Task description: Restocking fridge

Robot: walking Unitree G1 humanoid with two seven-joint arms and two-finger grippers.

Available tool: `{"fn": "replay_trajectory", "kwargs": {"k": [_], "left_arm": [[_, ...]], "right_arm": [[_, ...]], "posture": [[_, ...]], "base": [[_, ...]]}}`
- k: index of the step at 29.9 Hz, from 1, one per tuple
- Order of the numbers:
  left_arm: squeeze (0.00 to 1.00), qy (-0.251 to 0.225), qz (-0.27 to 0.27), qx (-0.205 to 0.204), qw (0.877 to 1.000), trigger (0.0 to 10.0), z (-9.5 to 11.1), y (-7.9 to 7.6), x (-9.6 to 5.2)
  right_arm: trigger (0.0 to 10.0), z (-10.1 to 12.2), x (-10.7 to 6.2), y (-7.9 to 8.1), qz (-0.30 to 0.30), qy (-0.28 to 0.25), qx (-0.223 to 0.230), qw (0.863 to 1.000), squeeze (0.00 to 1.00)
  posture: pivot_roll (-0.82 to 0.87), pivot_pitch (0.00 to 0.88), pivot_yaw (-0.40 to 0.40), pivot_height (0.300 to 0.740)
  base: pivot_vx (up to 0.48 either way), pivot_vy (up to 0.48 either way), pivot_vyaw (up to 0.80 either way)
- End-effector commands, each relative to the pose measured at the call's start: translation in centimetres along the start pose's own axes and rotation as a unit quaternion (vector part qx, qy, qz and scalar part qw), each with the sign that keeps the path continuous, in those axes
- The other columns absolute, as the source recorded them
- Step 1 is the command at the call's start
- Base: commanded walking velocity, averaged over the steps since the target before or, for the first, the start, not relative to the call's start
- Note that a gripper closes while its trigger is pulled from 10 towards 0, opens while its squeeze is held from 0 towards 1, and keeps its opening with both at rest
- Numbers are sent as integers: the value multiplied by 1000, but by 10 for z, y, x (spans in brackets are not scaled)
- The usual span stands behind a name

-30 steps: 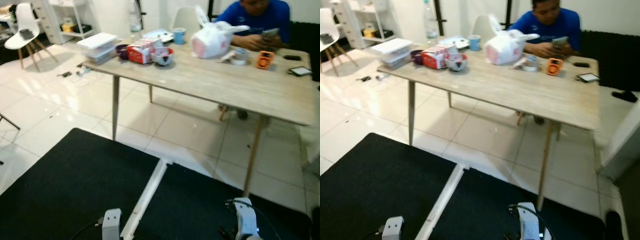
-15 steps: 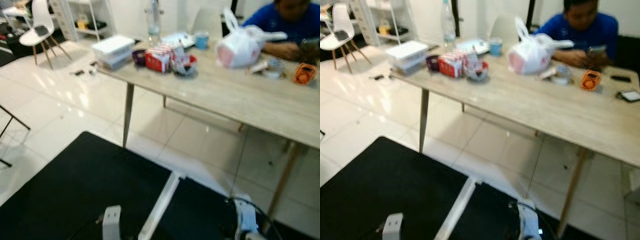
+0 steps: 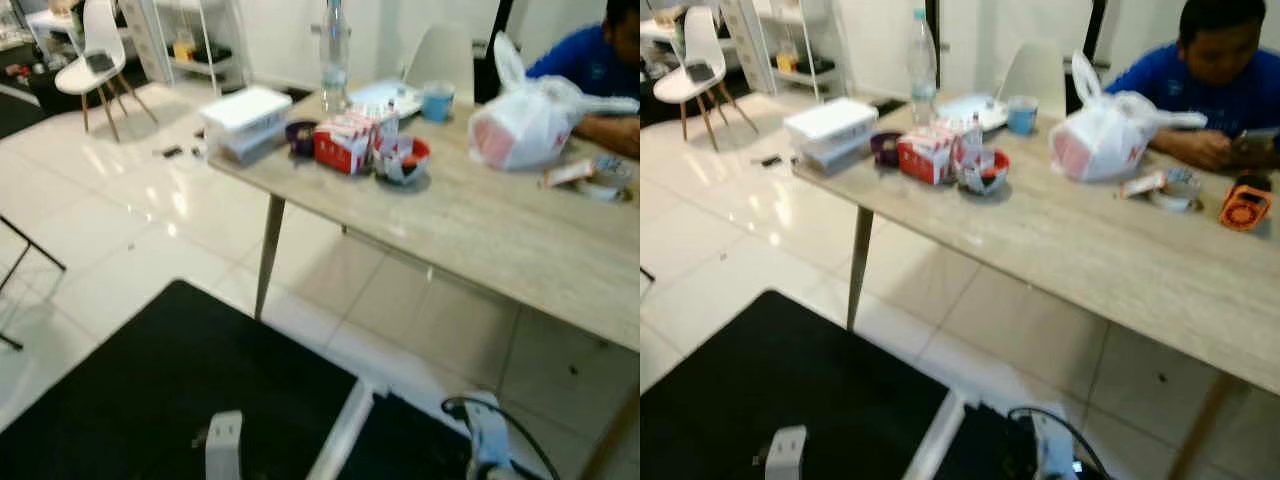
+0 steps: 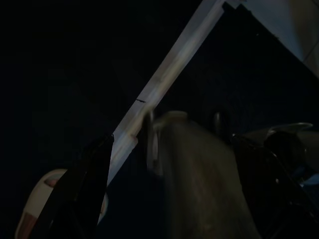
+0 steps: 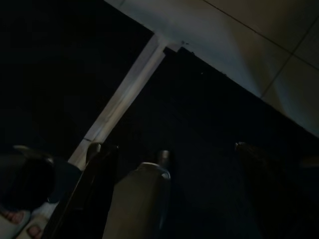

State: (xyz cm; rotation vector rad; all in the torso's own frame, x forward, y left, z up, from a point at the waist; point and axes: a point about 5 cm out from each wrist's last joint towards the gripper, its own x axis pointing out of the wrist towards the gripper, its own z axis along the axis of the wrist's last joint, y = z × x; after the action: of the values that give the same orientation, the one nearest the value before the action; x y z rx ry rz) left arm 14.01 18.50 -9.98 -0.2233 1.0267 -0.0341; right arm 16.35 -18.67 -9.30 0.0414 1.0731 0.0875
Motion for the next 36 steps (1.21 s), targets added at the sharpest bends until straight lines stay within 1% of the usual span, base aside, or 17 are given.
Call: {"fn": "replay_trajectory", "kwargs": {"k": [1,8,12,13,21,36], "left_arm": [[0,4,7,3,1000,10000,1,2,0],[0,12,15,0,1000,10000,-1,2,0],[0,11,-1,-4,1000,10000,-2,1,0],[0,14,-2,2,1000,10000,-2,1,0],[0,13,9,1,1000,10000,-2,3,-1],[0,7,20,3,1000,10000,0,7,-1]], "right_arm": [[10000,-3,1,5,6,6,-1,1000,0],[10000,-4,1,5,6,6,-2,1000,0],[10000,-4,1,5,6,7,-4,1000,0],[10000,-4,1,5,6,8,-4,1000,0],[10000,-5,0,5,7,10,-9,1000,0],[10000,-6,1,6,10,12,-19,1000,0]], "posture": [[-38,0,28,740],[-37,0,25,740],[-37,0,25,740],[-37,0,25,740],[-34,0,21,740],[-32,0,22,740]], "base": [[277,0,0],[40,0,0],[0,0,0],[0,-472,0],[0,-458,0],[0,0,0]]}}
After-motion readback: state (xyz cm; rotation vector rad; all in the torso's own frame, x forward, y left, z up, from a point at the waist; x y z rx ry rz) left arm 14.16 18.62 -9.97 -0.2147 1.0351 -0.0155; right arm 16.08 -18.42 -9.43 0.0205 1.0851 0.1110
